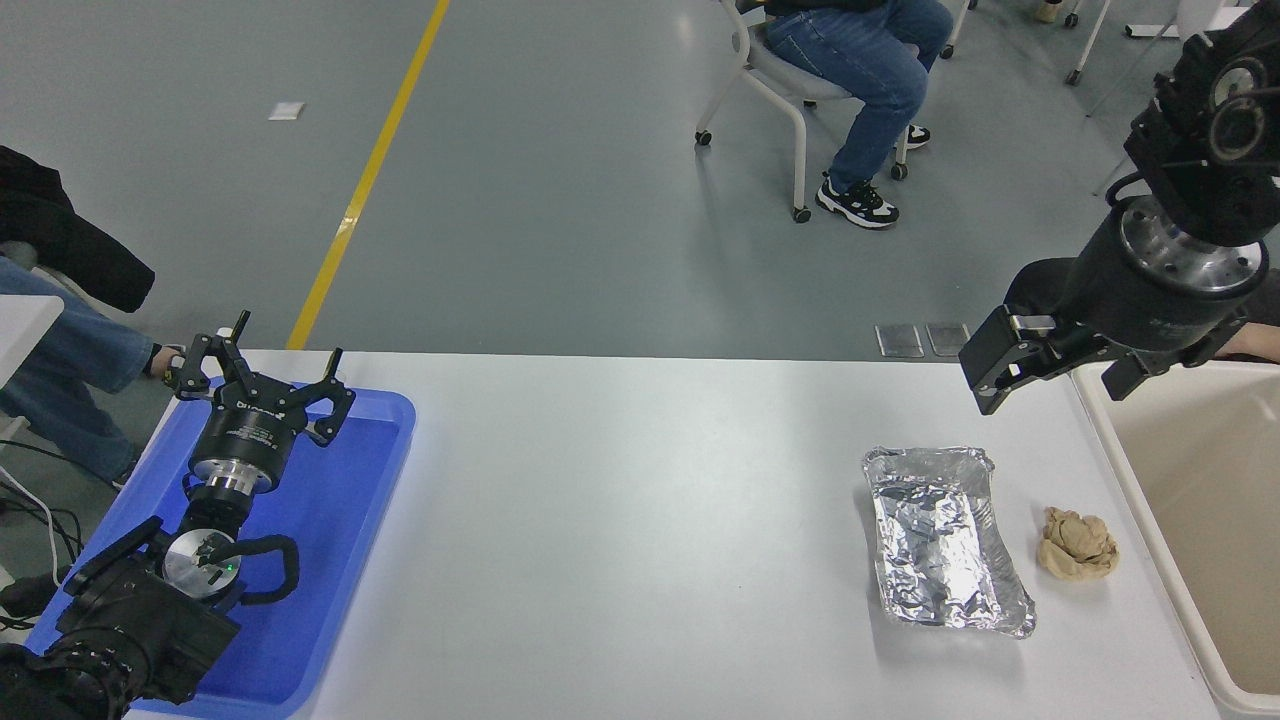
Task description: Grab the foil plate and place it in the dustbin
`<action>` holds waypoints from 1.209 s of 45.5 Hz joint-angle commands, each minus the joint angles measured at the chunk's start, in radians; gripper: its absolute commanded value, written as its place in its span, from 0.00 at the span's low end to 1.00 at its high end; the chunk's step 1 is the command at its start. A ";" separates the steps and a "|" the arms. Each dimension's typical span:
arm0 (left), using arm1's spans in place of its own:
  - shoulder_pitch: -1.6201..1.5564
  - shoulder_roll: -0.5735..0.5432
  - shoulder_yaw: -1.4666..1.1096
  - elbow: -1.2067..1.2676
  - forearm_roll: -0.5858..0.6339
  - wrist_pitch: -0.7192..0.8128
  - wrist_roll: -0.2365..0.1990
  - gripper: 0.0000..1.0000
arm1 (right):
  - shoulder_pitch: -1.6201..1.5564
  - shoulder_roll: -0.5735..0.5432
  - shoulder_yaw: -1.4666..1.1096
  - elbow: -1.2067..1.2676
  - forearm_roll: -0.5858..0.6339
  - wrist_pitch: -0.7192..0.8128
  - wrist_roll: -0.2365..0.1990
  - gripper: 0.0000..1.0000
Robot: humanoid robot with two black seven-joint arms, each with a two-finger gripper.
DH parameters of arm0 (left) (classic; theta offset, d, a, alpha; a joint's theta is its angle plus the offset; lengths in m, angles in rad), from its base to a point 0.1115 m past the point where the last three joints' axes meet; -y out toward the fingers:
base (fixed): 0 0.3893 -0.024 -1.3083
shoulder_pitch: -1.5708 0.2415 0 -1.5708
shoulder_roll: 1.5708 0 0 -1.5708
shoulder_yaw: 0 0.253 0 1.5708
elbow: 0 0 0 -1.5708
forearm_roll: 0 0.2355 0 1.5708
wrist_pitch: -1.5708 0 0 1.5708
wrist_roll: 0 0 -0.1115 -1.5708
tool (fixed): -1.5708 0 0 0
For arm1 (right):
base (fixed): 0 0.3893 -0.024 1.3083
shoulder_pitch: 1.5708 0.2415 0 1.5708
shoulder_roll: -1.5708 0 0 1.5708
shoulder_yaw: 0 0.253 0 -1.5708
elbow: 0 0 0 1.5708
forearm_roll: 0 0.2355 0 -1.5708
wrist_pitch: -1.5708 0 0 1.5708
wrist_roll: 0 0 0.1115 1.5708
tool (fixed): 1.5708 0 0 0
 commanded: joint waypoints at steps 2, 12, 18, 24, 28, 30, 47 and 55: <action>0.000 0.000 -0.001 -0.001 0.000 0.000 -0.001 1.00 | -0.090 -0.013 0.032 -0.038 -0.016 -0.037 0.000 1.00; 0.000 0.000 0.000 0.002 0.000 0.000 -0.001 1.00 | -0.281 -0.065 0.138 -0.145 -0.124 -0.110 0.002 1.00; 0.000 0.000 -0.001 -0.001 0.000 0.000 -0.001 1.00 | -0.414 -0.111 0.194 -0.216 -0.188 -0.130 0.003 1.00; 0.000 0.000 0.000 -0.001 0.000 0.000 -0.001 1.00 | -0.546 -0.189 0.277 -0.274 -0.320 -0.144 0.002 1.00; 0.000 0.000 0.000 -0.001 0.000 0.000 -0.001 1.00 | -0.650 -0.211 0.328 -0.328 -0.383 -0.150 0.003 1.00; 0.000 0.000 0.000 0.002 0.000 0.000 -0.001 1.00 | -0.701 -0.223 0.360 -0.356 -0.398 -0.161 0.003 1.00; 0.000 0.000 0.000 0.002 0.000 0.000 -0.001 1.00 | -1.043 -0.240 0.604 -0.538 -0.497 -0.227 0.009 1.00; 0.000 0.000 0.000 0.002 0.000 0.000 -0.001 1.00 | -1.120 -0.209 0.619 -0.592 -0.501 -0.287 0.009 1.00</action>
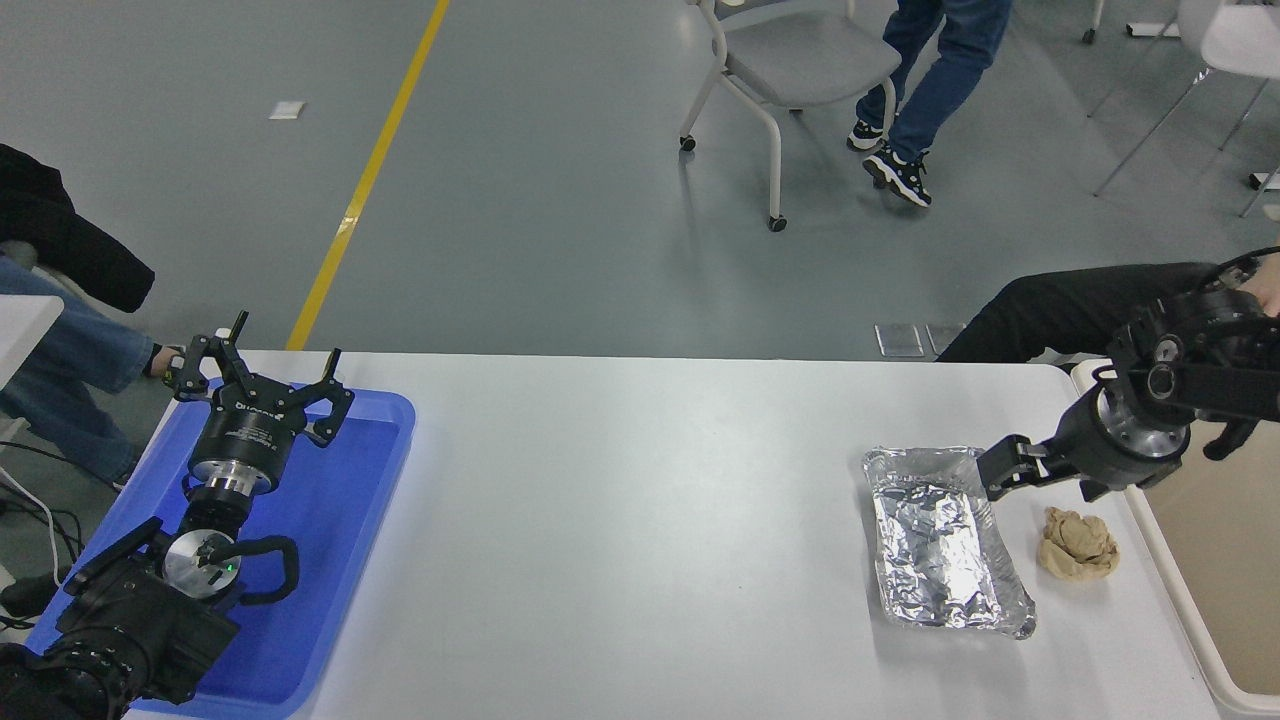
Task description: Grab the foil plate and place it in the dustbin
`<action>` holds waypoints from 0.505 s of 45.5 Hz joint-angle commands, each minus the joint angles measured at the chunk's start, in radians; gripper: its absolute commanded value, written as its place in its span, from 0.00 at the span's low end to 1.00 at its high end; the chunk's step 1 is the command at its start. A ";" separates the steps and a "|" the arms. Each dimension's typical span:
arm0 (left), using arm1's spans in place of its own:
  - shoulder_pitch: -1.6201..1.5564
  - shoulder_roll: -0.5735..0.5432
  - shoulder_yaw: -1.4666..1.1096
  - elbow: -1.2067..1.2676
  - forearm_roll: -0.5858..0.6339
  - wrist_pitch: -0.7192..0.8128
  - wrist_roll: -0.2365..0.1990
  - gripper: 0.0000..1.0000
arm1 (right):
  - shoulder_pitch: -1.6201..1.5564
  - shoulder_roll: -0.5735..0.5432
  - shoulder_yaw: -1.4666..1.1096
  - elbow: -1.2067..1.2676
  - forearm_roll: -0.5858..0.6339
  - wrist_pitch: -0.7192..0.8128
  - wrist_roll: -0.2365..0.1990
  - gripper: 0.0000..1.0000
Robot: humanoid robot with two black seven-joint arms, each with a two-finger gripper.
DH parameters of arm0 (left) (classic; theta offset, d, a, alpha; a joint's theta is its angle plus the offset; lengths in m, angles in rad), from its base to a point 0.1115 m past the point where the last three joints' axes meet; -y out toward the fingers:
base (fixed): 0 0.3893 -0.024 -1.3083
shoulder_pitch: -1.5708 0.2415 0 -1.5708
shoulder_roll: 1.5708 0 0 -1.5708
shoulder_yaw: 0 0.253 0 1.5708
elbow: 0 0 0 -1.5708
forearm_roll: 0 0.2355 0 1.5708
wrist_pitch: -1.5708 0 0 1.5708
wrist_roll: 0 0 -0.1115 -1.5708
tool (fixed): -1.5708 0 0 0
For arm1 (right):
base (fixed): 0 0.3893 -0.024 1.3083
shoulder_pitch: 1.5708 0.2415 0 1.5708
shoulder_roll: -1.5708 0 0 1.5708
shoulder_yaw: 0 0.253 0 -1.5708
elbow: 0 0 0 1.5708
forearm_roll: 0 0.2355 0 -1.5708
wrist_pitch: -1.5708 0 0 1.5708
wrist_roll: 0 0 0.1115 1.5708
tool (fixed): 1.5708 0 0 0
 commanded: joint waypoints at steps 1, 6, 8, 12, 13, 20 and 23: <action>0.000 0.000 0.000 0.002 0.000 0.000 0.000 1.00 | -0.159 0.027 0.074 -0.102 -0.038 -0.068 0.000 1.00; 0.000 0.000 0.000 -0.001 0.000 0.000 0.000 1.00 | -0.199 0.047 0.074 -0.146 -0.055 -0.108 0.000 1.00; 0.000 0.000 0.000 -0.001 0.000 0.000 0.000 1.00 | -0.216 0.059 0.074 -0.152 -0.060 -0.122 0.000 1.00; 0.000 0.000 0.000 -0.001 0.000 0.000 0.000 1.00 | -0.242 0.073 0.077 -0.160 -0.060 -0.151 0.000 1.00; -0.002 0.000 0.000 0.002 0.000 0.000 0.000 1.00 | -0.248 0.076 0.079 -0.163 -0.061 -0.162 0.000 1.00; -0.002 0.000 0.000 0.002 0.000 0.000 0.000 1.00 | -0.291 0.119 0.086 -0.203 -0.060 -0.211 0.000 1.00; -0.002 0.000 0.000 -0.001 0.000 0.000 0.000 1.00 | -0.294 0.124 0.096 -0.206 -0.060 -0.212 0.000 1.00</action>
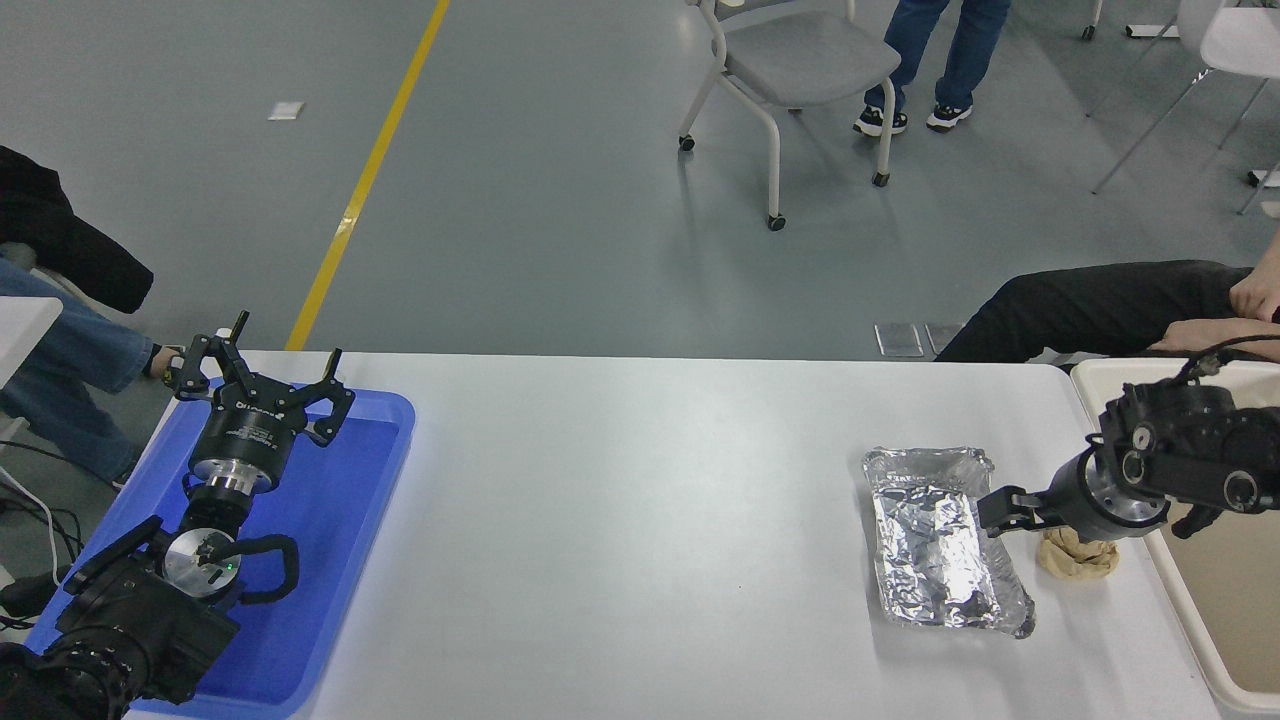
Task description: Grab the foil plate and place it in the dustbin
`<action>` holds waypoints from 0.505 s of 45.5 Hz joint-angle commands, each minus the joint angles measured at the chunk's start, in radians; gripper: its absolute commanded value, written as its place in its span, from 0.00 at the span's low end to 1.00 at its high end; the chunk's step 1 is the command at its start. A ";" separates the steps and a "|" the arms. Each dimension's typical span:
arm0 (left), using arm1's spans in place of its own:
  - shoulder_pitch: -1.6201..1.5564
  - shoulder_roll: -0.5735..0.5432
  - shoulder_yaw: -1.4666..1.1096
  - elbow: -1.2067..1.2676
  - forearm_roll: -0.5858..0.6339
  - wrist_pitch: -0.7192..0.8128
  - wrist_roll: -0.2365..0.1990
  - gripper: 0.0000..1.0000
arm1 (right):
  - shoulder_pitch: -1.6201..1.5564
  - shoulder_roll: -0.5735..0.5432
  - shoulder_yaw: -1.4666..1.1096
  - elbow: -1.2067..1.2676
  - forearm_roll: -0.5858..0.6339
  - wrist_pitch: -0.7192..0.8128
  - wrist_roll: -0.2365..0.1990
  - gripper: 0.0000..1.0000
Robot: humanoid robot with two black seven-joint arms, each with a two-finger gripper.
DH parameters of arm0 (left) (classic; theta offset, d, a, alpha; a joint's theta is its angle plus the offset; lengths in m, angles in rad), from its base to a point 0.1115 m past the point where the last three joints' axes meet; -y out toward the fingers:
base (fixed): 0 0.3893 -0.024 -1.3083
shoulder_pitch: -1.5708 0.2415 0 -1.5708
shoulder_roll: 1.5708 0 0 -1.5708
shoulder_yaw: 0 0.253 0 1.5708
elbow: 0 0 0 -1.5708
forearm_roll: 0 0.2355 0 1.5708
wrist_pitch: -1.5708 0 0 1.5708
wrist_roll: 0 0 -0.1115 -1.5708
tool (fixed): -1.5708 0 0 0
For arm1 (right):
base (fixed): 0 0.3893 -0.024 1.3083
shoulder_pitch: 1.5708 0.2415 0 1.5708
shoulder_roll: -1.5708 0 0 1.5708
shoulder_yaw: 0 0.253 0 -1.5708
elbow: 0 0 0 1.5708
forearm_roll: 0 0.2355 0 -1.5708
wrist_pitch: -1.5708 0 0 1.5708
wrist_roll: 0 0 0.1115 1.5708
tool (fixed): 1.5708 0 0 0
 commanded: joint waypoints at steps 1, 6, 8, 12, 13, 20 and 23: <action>-0.001 0.000 0.000 -0.001 0.000 0.000 0.000 1.00 | -0.066 0.042 0.026 -0.046 -0.007 -0.058 0.000 1.00; -0.001 0.000 0.000 0.002 0.000 0.000 0.000 1.00 | -0.078 0.061 0.045 -0.072 -0.007 -0.061 0.000 1.00; -0.001 0.000 0.000 -0.001 0.000 0.000 0.000 1.00 | -0.084 0.065 0.045 -0.081 -0.008 -0.061 -0.002 1.00; -0.001 0.000 0.000 -0.001 0.000 0.000 0.002 1.00 | -0.092 0.069 0.045 -0.086 -0.008 -0.064 0.000 1.00; -0.001 -0.002 0.000 -0.001 0.000 0.000 0.002 1.00 | -0.095 0.070 0.045 -0.086 -0.007 -0.066 -0.002 1.00; -0.001 -0.002 0.000 -0.001 0.000 0.000 0.002 1.00 | -0.107 0.070 0.045 -0.089 -0.008 -0.083 0.000 0.91; -0.001 0.000 0.000 0.002 0.000 0.000 0.002 1.00 | -0.112 0.072 0.045 -0.089 -0.008 -0.086 -0.002 0.80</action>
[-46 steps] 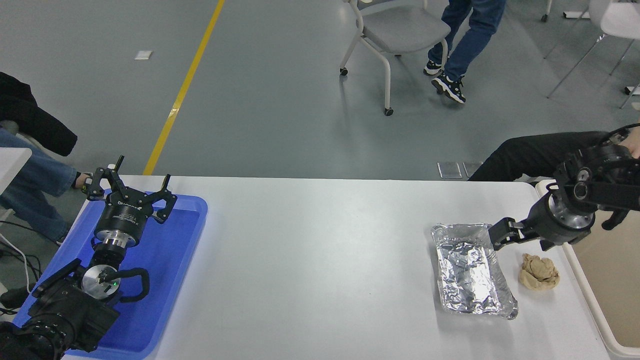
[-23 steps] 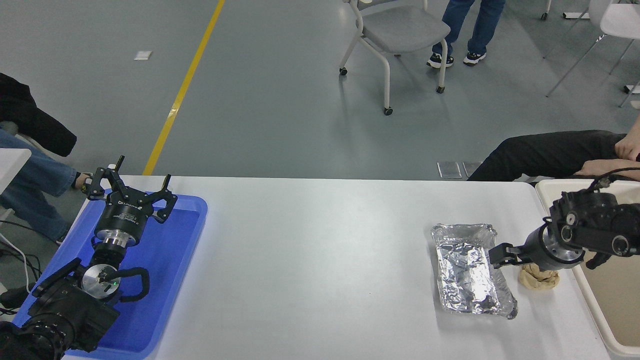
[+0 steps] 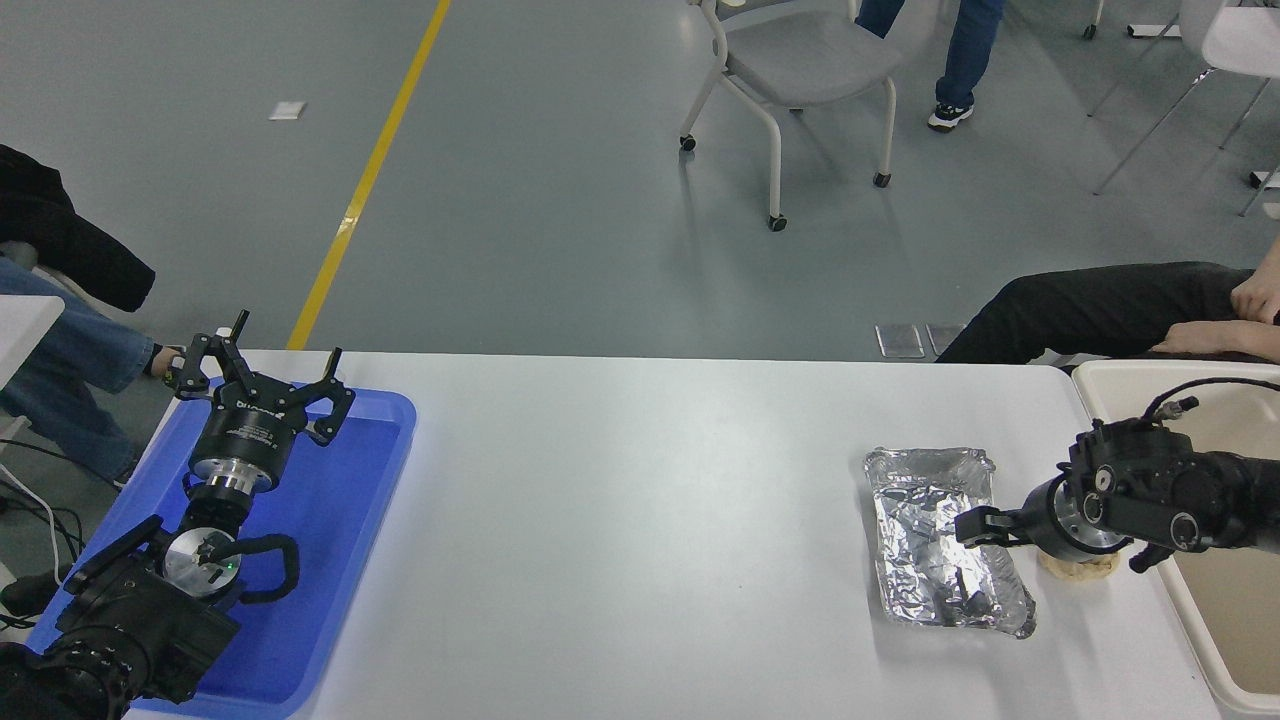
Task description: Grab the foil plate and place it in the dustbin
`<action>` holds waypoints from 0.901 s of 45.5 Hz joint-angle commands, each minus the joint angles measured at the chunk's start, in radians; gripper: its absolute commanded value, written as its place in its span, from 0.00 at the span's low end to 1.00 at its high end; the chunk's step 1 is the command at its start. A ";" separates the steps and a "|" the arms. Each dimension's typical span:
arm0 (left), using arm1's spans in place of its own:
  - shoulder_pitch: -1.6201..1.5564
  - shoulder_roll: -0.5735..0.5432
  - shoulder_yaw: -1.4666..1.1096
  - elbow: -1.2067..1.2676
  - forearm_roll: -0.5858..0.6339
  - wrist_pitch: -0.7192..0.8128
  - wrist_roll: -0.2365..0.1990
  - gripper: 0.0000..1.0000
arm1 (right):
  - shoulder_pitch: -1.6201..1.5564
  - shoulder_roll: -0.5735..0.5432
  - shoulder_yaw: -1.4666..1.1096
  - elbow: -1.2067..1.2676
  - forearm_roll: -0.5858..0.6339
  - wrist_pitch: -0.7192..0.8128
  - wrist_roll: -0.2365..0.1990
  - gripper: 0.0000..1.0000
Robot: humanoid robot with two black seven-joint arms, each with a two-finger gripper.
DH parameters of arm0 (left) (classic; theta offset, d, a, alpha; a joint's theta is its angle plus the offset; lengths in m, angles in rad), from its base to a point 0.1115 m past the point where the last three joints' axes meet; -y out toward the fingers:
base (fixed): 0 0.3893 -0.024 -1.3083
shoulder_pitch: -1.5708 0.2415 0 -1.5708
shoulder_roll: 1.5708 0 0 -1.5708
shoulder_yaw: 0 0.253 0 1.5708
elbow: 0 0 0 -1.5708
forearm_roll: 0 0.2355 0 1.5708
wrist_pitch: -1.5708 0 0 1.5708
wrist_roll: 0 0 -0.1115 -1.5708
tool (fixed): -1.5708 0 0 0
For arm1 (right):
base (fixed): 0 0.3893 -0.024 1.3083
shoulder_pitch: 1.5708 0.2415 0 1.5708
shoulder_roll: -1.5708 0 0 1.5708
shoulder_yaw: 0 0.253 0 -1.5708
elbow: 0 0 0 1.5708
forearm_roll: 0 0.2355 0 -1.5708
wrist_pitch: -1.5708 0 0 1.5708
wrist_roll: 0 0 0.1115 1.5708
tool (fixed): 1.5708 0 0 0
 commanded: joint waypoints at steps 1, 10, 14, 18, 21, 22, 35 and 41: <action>0.000 0.000 0.000 0.002 0.000 0.000 0.000 1.00 | -0.025 0.010 0.005 -0.014 -0.001 -0.021 0.001 0.77; 0.000 -0.001 0.000 -0.001 0.000 0.000 0.000 1.00 | -0.029 0.021 0.005 -0.031 0.000 -0.033 0.001 0.30; 0.000 0.000 0.000 0.002 0.000 0.000 -0.001 1.00 | -0.031 0.021 0.006 -0.029 0.002 -0.033 0.002 0.04; 0.000 0.000 0.000 -0.001 0.000 0.000 0.000 1.00 | -0.031 0.022 0.006 -0.028 0.002 -0.033 0.005 0.00; 0.000 -0.001 0.000 0.002 0.000 0.000 0.000 1.00 | -0.029 0.022 0.006 -0.026 0.003 -0.033 0.005 0.00; 0.000 0.000 0.000 -0.001 0.000 0.000 0.000 1.00 | -0.028 0.022 0.006 -0.025 0.003 -0.033 0.007 0.00; 0.000 -0.001 0.000 -0.001 0.000 0.000 0.000 1.00 | 0.006 0.007 0.005 0.006 0.011 -0.022 0.010 0.00; 0.000 -0.001 0.000 -0.001 0.000 0.000 0.000 1.00 | 0.081 -0.053 -0.008 0.078 0.013 -0.008 0.008 0.00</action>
